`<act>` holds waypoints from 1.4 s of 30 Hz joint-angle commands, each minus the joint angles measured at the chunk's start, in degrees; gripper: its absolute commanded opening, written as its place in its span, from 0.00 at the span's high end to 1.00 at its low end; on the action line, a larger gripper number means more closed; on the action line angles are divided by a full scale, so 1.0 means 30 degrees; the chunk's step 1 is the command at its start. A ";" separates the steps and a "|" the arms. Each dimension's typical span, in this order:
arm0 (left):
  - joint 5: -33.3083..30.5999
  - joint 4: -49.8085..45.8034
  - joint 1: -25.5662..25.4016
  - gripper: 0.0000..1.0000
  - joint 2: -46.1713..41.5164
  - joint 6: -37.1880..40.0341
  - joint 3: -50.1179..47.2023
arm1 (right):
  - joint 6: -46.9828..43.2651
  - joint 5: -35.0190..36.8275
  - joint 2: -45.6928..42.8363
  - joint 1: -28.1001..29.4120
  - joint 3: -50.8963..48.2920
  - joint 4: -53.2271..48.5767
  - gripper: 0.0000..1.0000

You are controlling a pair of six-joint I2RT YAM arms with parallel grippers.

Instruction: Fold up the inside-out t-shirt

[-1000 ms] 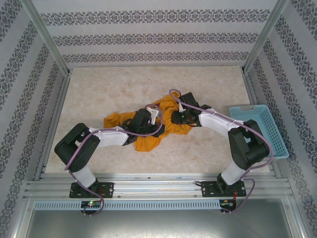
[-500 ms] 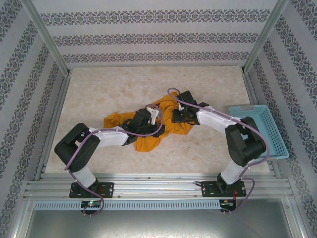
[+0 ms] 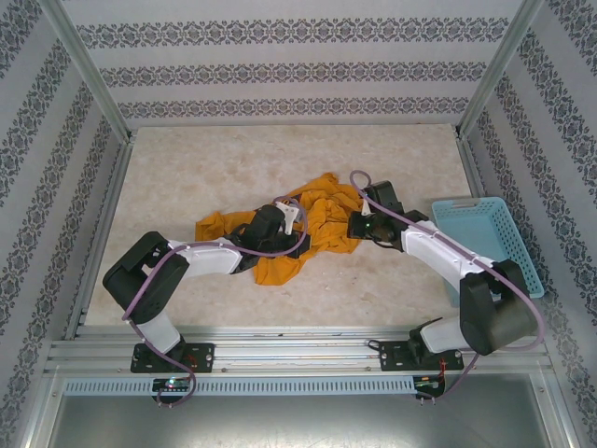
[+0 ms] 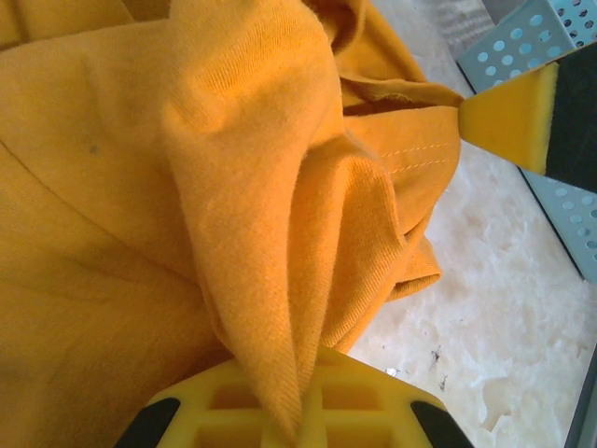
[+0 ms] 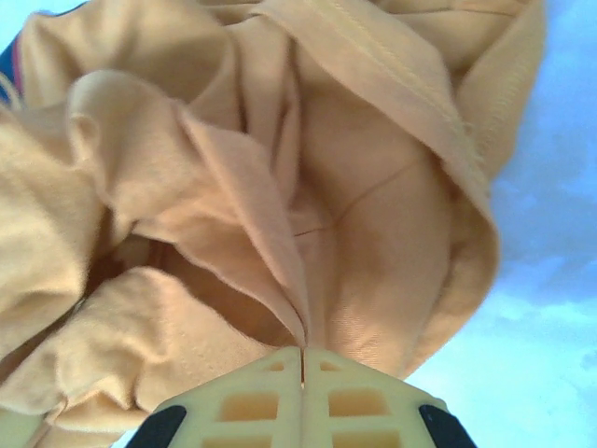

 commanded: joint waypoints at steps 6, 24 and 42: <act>0.0845 0.0502 0.0036 0.99 0.0013 -0.0203 -0.0181 | 0.1149 0.0352 -0.0028 -0.1308 -0.0266 -0.0694 0.80; 0.1248 0.0502 0.0036 0.99 -0.0133 -0.0061 -0.0185 | 0.1162 -0.3891 0.3980 0.1351 0.3647 0.2599 0.50; 0.0660 0.0640 0.0036 1.00 -0.0221 -0.0114 -0.0610 | 0.5367 -0.7709 0.0869 0.0402 0.1797 0.5606 0.89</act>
